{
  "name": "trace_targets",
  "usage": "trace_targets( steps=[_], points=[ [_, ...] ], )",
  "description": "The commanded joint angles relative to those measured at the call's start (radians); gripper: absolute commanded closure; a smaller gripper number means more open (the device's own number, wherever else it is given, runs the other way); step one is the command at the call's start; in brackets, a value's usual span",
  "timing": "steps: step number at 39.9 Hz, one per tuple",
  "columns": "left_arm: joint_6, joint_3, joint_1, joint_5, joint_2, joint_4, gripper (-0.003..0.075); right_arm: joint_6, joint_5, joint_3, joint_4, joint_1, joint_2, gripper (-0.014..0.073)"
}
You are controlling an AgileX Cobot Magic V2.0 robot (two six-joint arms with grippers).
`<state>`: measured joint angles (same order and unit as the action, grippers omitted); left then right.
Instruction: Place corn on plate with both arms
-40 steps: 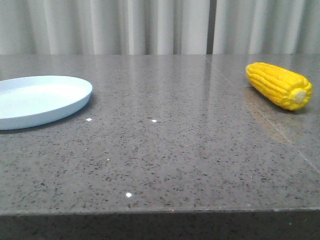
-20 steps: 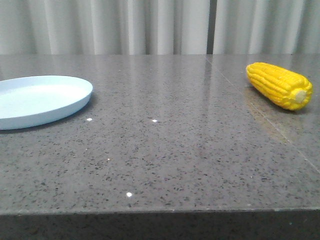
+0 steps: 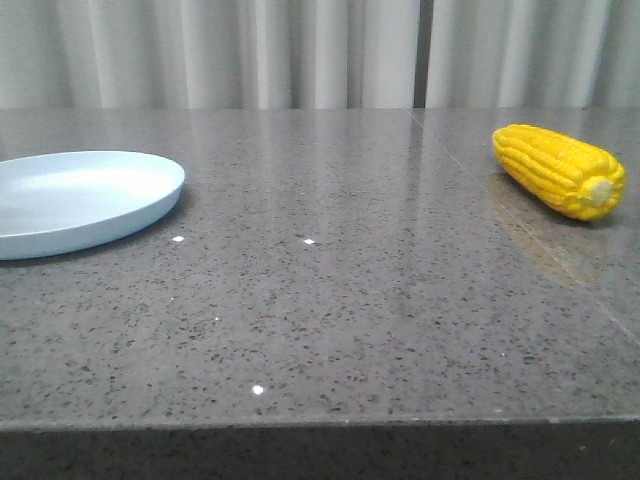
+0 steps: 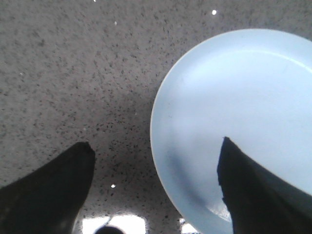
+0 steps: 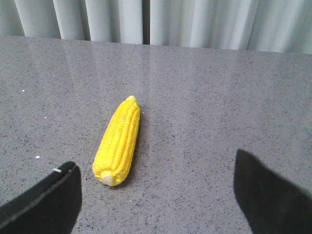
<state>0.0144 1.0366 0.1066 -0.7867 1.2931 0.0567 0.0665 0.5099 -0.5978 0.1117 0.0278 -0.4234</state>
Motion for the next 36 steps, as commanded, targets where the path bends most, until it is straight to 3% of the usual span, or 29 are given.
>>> trace_targets(
  steps=[1,8,13,23,30,36],
  points=[
    [0.012,0.081,-0.001,-0.051,0.069,-0.020,0.0219,0.007,-0.072,-0.035,0.009,-0.008,-0.013,-0.0060],
    [0.012,0.100,-0.001,-0.076,0.182,-0.041,0.0223,0.007,-0.072,-0.035,0.009,-0.008,-0.013,-0.0060],
    [0.012,0.100,-0.001,-0.074,0.221,-0.062,0.0272,0.007,-0.072,-0.035,0.009,-0.008,-0.013,-0.0060],
    [0.012,0.100,0.001,-0.064,0.240,-0.079,0.0436,0.007,-0.072,-0.035,0.009,-0.008,-0.013,-0.0060],
    [0.012,0.100,0.001,-0.057,0.240,-0.079,0.0735,0.007,-0.072,-0.035,0.009,-0.008,-0.013,-0.0060],
    [0.012,0.107,0.001,-0.046,0.223,-0.135,0.0741,0.007,-0.072,-0.035,0.009,-0.008,-0.013,-0.0060]
  ],
)
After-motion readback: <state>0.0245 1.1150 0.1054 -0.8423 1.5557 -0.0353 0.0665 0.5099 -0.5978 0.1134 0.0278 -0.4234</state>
